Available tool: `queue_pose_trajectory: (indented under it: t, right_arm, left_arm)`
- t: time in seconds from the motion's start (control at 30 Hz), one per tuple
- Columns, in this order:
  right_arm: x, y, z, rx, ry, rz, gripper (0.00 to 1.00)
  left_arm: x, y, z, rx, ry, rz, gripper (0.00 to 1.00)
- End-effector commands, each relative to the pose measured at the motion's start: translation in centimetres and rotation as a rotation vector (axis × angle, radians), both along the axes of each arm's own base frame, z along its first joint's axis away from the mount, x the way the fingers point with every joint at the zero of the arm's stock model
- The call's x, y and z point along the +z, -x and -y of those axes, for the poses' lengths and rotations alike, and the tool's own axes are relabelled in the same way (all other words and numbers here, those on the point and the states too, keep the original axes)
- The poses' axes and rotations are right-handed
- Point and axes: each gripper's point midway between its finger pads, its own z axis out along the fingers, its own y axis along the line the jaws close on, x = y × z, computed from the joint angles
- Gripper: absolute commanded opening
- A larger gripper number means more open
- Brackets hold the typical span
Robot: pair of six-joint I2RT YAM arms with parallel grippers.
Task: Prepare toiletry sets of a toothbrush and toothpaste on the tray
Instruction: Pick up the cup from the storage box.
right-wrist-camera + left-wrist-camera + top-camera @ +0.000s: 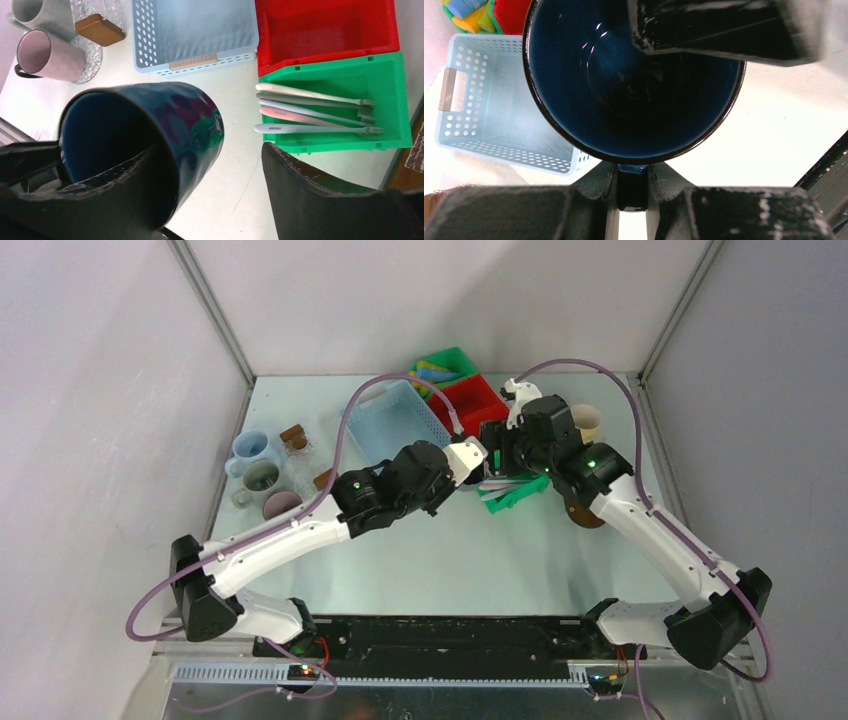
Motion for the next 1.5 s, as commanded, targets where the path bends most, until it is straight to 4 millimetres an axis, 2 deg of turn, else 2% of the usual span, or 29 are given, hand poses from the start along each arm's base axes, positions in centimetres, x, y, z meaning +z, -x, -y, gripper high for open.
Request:
queue_pose_trajectory:
  t: [0.0,0.1,0.2,0.3,0.37,0.4,0.5,0.57,0.6,0.73,0.8,0.97,1.07,1.1,1.23,1.37,1.47]
  right_arm:
    - [0.6,-1.0,-0.3,-0.028,0.01,0.018,0.68]
    - [-0.1,-1.1,0.1,-0.045,0.042,0.01,0.59]
    - [-0.7,-1.0,0.8,-0.063,0.08,-0.002,0.4]
    - [-1.0,-0.9,1.6,-0.087,0.113,-0.006,0.16]
    - [-1.1,-0.6,2.2,-0.098,0.134,-0.01,0.04]
    - [-1.2,-0.5,2.6,-0.106,0.15,-0.013,0.01]
    - [-1.2,-0.2,3.6,-0.12,0.187,-0.009,0.0]
    - [-1.3,0.0,4.4,-0.132,0.221,-0.006,0.0]
    - [-1.5,0.1,5.0,-0.144,0.243,-0.01,0.0]
    - [-1.9,0.5,7.4,-0.178,0.318,-0.019,0.0]
    - [-2.2,0.5,8.7,-0.203,0.344,-0.028,0.0]
    - [-2.9,0.6,12.7,-0.275,0.382,-0.042,0.0]
    - [-3.5,0.6,14.8,-0.308,0.394,-0.057,0.0]
    - [-4.0,0.6,15.7,-0.325,0.392,-0.076,0.0]
    - [-5.3,0.4,18.6,-0.368,0.426,-0.104,0.0]
    - [-6.4,0.0,21.4,-0.415,0.486,-0.107,0.0]
    - [-7.4,-0.6,23.3,-0.444,0.515,-0.104,0.0]
  left_arm:
    - [5.3,-0.7,2.0,-0.001,0.125,0.112,0.0]
    - [5.2,-0.2,2.5,-0.013,0.108,0.117,0.0]
    - [4.9,0.2,3.1,-0.023,0.101,0.115,0.0]
    - [4.7,0.6,3.7,-0.031,0.107,0.108,0.0]
    - [4.6,0.9,4.0,-0.033,0.116,0.101,0.04]
    - [4.6,0.9,4.1,-0.035,0.122,0.101,0.09]
    - [5.0,1.3,4.4,-0.038,0.152,0.093,0.25]
    - [5.6,1.5,4.4,-0.038,0.182,0.096,0.39]
    - [5.8,1.5,4.4,-0.038,0.192,0.098,0.48]
    - [7.4,1.7,3.5,-0.025,0.237,0.126,0.72]
    - [8.2,1.8,2.8,-0.02,0.245,0.144,0.8]
    - [9.1,1.5,0.1,0.029,0.224,0.181,0.97]
    - [9.7,0.8,-2.4,0.08,0.218,0.214,0.99]
    - [9.2,0.7,-3.0,0.09,0.207,0.213,1.0]
    - [9.4,-0.8,-7.6,0.194,0.219,0.237,1.0]
    - [8.9,-2.7,-13.3,0.359,0.219,0.271,1.0]
    - [7.9,-3.1,-16.1,0.442,0.221,0.286,1.0]
